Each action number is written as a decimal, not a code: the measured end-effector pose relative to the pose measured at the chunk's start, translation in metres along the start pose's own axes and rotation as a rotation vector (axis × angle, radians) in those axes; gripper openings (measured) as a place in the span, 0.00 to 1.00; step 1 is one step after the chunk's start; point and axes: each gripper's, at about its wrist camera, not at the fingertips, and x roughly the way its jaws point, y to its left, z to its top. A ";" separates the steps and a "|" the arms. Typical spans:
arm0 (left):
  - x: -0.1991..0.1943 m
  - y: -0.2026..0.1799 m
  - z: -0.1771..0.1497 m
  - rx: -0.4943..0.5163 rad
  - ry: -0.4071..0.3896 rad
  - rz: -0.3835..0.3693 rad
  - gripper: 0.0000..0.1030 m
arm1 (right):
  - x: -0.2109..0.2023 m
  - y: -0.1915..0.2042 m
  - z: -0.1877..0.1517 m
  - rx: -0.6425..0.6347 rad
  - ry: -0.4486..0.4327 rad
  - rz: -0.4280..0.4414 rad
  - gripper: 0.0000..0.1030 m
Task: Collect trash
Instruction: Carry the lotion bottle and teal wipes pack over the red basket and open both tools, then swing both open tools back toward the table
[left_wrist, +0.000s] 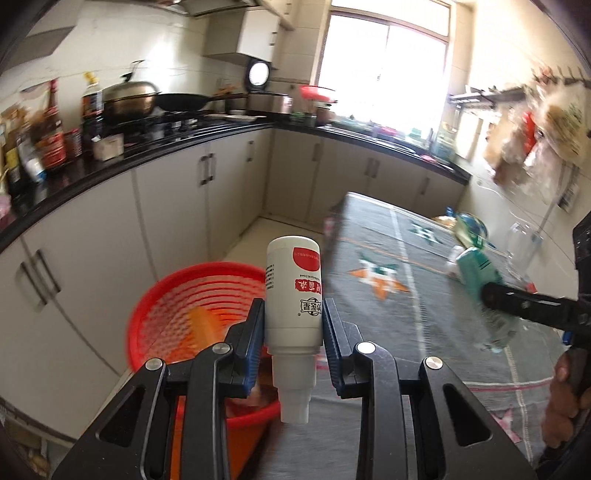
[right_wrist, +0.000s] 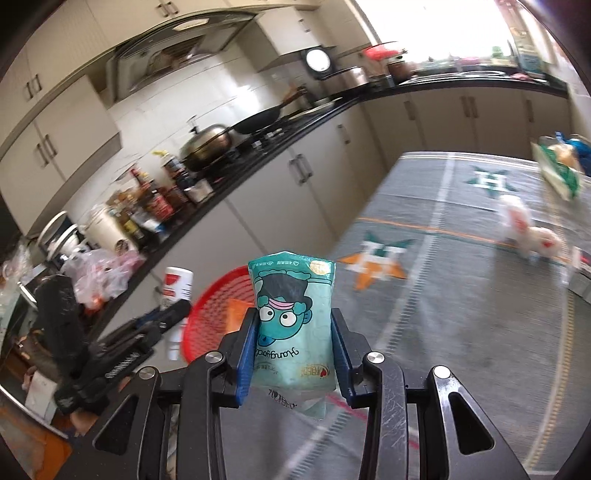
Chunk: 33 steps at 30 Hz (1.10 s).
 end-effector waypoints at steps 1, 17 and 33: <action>0.000 0.008 0.000 -0.009 0.001 0.010 0.28 | 0.004 0.006 0.001 -0.004 0.006 0.010 0.39; 0.032 0.086 -0.027 -0.124 0.079 0.049 0.28 | 0.123 0.071 0.009 -0.013 0.162 0.075 0.42; 0.032 0.091 -0.024 -0.152 0.070 0.020 0.45 | 0.144 0.065 0.011 -0.005 0.176 0.048 0.50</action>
